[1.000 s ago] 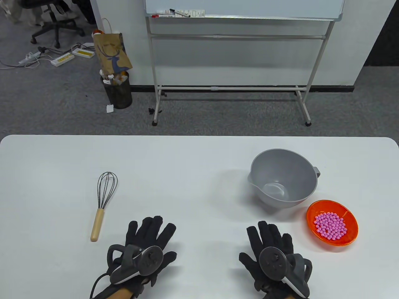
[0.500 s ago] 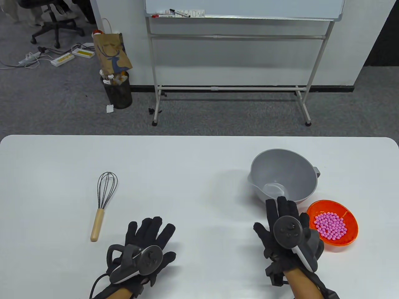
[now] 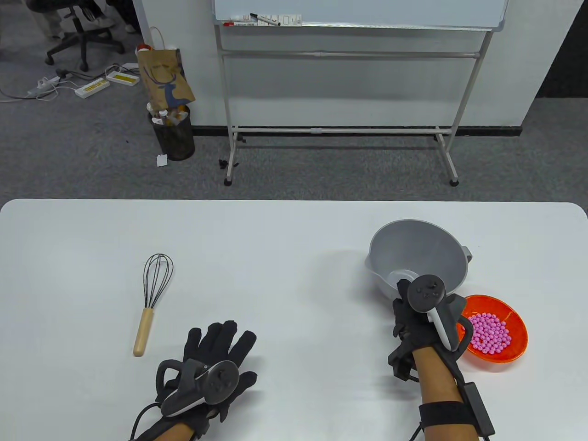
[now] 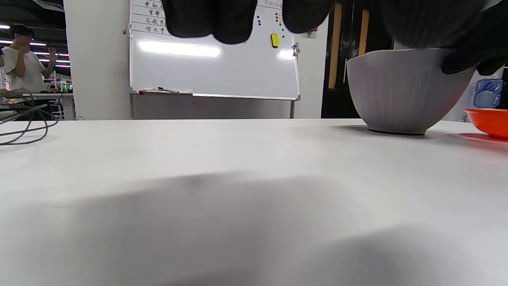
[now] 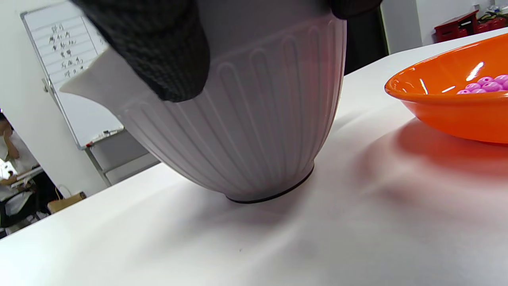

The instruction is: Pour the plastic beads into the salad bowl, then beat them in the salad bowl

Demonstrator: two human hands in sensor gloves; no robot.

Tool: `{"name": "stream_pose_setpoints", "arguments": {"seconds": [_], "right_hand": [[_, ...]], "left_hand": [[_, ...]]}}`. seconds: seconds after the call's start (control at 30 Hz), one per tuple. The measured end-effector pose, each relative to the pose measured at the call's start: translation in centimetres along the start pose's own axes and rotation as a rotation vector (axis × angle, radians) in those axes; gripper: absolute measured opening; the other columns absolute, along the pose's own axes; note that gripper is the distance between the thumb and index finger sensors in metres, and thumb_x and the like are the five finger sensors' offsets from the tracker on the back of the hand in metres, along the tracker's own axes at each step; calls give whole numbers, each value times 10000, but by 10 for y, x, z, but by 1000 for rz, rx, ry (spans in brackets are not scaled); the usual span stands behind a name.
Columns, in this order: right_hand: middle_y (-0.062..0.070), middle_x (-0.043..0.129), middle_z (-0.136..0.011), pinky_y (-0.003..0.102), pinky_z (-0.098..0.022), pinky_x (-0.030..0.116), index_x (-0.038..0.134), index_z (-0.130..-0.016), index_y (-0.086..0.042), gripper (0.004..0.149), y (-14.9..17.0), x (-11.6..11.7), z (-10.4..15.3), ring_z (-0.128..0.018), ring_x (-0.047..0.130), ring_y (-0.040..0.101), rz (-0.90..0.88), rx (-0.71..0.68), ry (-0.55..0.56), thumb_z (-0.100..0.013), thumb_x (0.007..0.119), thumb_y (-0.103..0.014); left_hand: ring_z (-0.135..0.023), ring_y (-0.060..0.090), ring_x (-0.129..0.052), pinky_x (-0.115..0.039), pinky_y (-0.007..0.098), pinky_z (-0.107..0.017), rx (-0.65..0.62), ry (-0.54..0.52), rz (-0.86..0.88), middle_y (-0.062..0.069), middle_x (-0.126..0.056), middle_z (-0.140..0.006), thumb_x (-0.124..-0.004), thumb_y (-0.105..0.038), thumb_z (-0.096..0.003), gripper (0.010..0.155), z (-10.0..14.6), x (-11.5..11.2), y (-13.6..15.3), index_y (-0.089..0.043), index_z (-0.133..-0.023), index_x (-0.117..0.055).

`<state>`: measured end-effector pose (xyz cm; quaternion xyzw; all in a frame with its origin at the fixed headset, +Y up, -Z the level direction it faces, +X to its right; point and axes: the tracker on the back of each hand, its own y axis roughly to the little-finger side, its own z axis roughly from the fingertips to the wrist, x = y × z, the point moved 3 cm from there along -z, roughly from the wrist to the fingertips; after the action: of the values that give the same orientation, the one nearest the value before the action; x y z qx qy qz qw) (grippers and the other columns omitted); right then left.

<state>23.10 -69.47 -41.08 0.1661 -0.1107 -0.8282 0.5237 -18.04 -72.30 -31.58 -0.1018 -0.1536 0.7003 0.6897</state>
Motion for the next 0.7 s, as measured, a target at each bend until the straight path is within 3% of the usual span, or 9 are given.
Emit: {"name": "stream_pose_setpoints", "arguments": {"seconds": [0.4,0.47,0.7], "right_hand": [[-40,893,-899,629,-739,568,868,-861,-321,429,2,-1,11,-934,779,223,-24,-62,117,-438,910,-270],[-42,912,-876,635,-708,612,877,-850,-321,427,0,-1,22,-905,814,223,12,-115,159,-426,911,-279],[-44,931,-852,642,-666,662,879,-845,-319,432,-17,-5,68,-871,850,224,21,-328,151,-415,909,-296]], "left_hand": [[-1126,376,-529,-357,676,-765,9,-14,16,87,-446,-1231,-682,-683,-428,746,0,4,1,-411,-1084,-452],[-1125,375,-531,-359,675,-764,10,-14,11,87,-449,-1230,-682,-683,-427,746,0,4,1,-412,-1083,-452],[-1123,376,-533,-362,675,-763,14,-12,7,86,-450,-1229,-683,-682,-428,745,0,5,2,-409,-1082,-453]]}}
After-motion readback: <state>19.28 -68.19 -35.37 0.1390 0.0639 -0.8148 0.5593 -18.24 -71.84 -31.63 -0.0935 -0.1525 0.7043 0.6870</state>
